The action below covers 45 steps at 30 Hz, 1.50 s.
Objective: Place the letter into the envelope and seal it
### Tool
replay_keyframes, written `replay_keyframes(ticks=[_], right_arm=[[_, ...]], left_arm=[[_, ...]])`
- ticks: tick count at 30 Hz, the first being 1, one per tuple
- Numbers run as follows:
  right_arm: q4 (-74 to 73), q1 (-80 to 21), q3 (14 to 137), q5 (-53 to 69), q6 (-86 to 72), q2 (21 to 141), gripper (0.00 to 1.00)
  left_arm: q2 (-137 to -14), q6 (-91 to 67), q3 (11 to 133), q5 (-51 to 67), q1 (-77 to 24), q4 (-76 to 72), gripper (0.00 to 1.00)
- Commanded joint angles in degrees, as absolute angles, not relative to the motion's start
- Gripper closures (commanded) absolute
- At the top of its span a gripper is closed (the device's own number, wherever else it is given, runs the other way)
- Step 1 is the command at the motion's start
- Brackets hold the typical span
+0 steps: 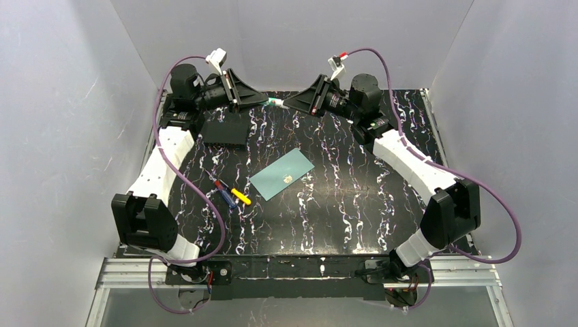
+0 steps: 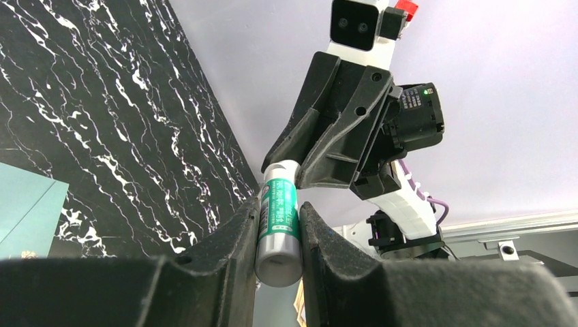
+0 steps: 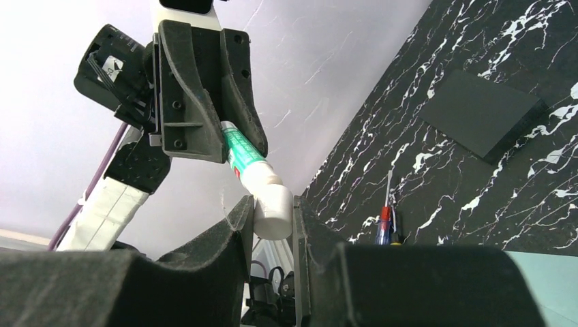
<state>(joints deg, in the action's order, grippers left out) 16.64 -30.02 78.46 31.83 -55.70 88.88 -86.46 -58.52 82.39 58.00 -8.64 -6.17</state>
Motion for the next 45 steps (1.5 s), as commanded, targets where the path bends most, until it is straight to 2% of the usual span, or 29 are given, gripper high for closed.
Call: replay_keyframes(ticks=[1, 8, 45], right_arm=[[16.5, -30.2, 81.8, 31.5, -53.1, 88.2, 0.84], [20.3, -30.2, 82.1, 32.6, -54.9, 89.3, 0.83], [18.6, -30.2, 79.6, 30.7, -53.2, 86.2, 0.84]], left_arm=[[-84.0, -57.9, 81.8, 59.3, -9.0, -7.0, 1.0], [-84.4, -57.9, 82.2, 60.0, -9.3, -7.1, 1.0], [-83.8, -56.8, 81.0, 54.7, -9.0, -7.2, 1.0]])
